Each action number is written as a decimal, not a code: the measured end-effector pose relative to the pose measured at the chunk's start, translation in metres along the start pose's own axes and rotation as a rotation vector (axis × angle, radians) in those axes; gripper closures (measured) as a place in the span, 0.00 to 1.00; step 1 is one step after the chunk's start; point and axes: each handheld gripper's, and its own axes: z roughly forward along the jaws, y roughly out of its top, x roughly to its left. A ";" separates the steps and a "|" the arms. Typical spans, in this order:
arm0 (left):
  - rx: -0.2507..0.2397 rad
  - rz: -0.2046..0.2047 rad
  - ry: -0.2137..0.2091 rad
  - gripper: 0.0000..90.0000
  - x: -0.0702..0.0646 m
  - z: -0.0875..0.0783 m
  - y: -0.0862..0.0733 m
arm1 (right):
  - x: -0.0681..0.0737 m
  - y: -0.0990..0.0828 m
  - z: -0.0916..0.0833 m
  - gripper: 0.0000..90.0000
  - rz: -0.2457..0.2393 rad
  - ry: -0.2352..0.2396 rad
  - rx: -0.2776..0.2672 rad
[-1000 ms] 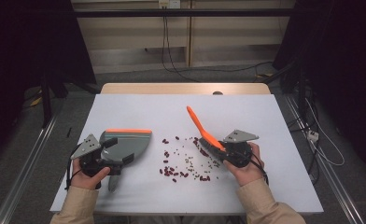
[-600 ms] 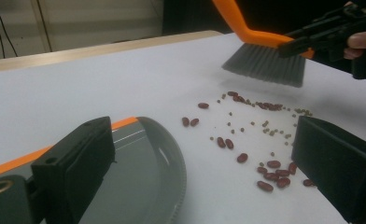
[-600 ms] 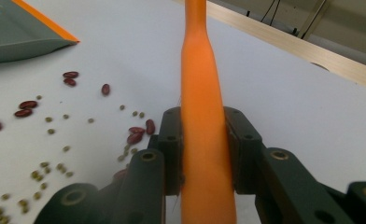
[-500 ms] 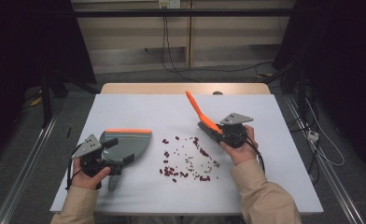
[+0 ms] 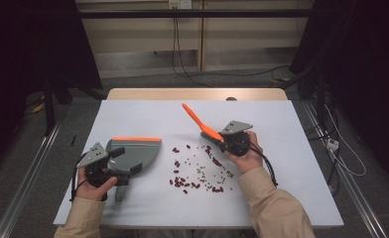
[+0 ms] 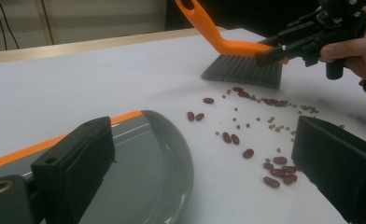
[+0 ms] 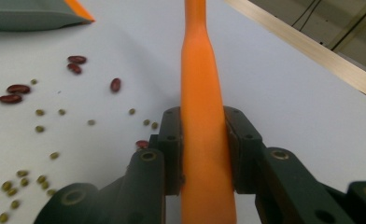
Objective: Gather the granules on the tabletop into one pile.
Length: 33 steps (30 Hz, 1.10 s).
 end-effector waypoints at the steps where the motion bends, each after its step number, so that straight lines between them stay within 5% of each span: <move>1: 0.002 0.003 0.001 0.06 0.000 0.000 0.000 | 0.002 0.000 -0.001 0.79 -0.009 0.011 0.004; 9: 0.002 0.001 0.005 0.06 0.000 0.000 -0.001 | 0.020 -0.002 -0.016 0.79 -0.072 0.094 0.015; 21: 0.000 0.001 0.007 0.06 -0.002 0.000 0.000 | 0.031 -0.010 -0.034 0.79 -0.099 0.170 0.011; 33: 0.003 0.004 0.007 0.06 -0.002 0.001 0.000 | 0.033 -0.011 -0.041 0.79 -0.106 0.171 -0.016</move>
